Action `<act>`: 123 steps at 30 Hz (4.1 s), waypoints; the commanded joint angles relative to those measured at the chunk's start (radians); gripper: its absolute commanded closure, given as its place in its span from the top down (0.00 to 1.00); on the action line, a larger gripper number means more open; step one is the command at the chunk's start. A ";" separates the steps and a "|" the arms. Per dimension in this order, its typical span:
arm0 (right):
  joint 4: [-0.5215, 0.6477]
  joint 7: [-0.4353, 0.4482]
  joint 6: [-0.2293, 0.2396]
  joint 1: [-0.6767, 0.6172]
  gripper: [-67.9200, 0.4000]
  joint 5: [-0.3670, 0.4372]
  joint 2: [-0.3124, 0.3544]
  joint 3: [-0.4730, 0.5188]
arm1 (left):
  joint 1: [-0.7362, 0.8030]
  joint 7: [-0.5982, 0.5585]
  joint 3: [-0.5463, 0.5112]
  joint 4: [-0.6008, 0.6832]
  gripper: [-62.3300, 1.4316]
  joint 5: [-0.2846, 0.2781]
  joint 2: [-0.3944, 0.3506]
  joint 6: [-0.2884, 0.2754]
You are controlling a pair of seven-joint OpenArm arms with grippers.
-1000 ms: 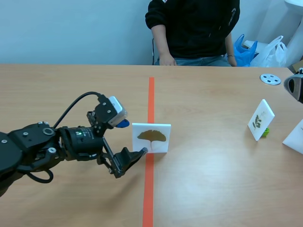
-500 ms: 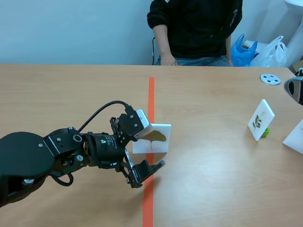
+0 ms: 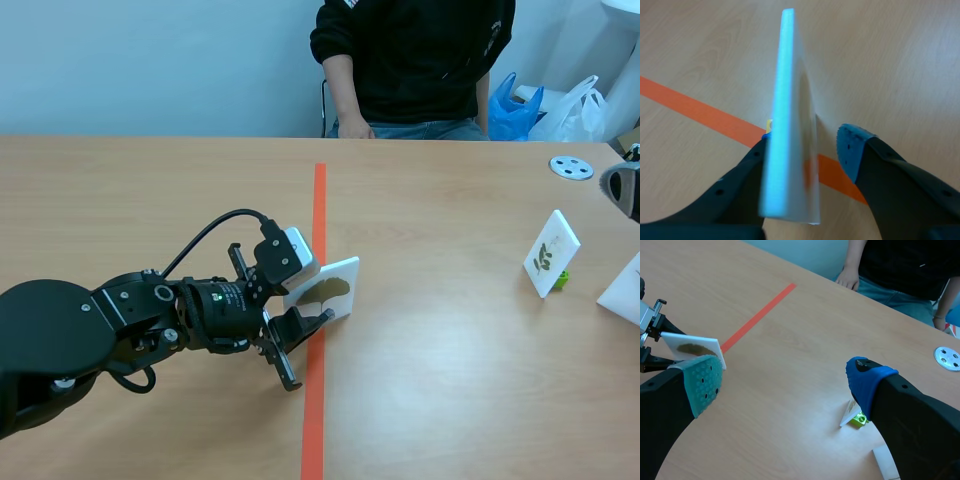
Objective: Sort the leaf by its shape. The table is split by an orange tape line. A compound leaf with several leaflets goes to the left side, a simple leaf with one blade goes to the right side. Return to the home posture when a red brick is placed on the table.
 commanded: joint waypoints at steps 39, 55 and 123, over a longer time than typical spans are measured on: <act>0.001 0.015 0.001 0.009 0.75 0.011 0.011 0.008 | 0.006 -0.027 -0.107 0.020 0.10 -0.104 -0.062 -0.003; 0.001 0.015 0.001 0.009 0.75 0.012 0.010 0.008 | 0.181 0.080 -0.548 0.119 0.10 -0.404 -0.330 -0.058; 0.001 0.038 0.001 0.015 0.75 0.012 0.010 0.008 | 0.285 0.005 -0.844 -0.130 1.00 -0.369 -0.339 0.111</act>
